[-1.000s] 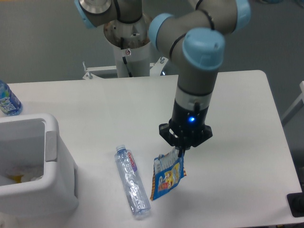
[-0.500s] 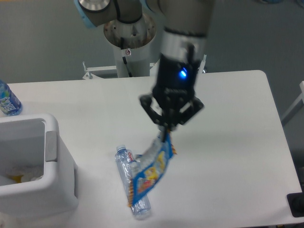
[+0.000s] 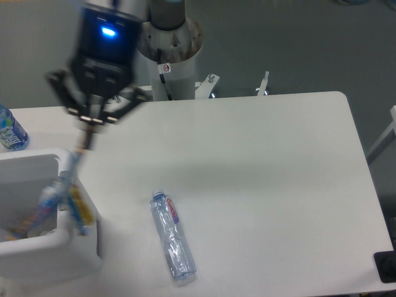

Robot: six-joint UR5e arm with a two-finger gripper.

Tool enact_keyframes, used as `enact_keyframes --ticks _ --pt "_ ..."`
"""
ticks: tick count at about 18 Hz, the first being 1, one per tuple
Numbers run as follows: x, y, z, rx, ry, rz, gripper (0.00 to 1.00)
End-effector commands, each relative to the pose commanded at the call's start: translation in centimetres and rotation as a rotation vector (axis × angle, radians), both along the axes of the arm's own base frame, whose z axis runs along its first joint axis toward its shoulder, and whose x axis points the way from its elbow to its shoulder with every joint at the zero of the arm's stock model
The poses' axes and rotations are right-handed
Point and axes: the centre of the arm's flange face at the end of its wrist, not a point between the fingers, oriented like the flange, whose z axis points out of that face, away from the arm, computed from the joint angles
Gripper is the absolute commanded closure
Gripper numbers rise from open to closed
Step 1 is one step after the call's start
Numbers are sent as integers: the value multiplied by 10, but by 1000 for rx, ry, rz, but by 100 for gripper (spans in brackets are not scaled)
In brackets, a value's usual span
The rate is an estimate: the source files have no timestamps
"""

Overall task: Place the trash in the trash can
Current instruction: 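Lift the wrapper and carry it over the white trash bin, then open the gripper to drop the wrapper into the bin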

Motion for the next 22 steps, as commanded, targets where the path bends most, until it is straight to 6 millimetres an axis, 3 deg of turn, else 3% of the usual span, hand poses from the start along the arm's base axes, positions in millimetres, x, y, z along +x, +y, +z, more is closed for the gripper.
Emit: enact_keyframes --ticks 2,6,10,11,14,15,16,17,22 --pt "20 7 -14 -22 -13 -37 100" --pt "36 32 -64 -103 -56 -80 100" --pt "28 47 -96 -148 -69 -86 100" --pt "27 49 -99 -151 -67 -87 96" --pt "23 57 -114 -169 -65 -102 76" --pt "22 58 -116 -170 -59 -110 58" --pt "21 58 -117 -169 -43 -127 18" --pt "18 59 -120 -173 -30 -140 0" --pt "-15 49 -117 -173 -47 -71 0"
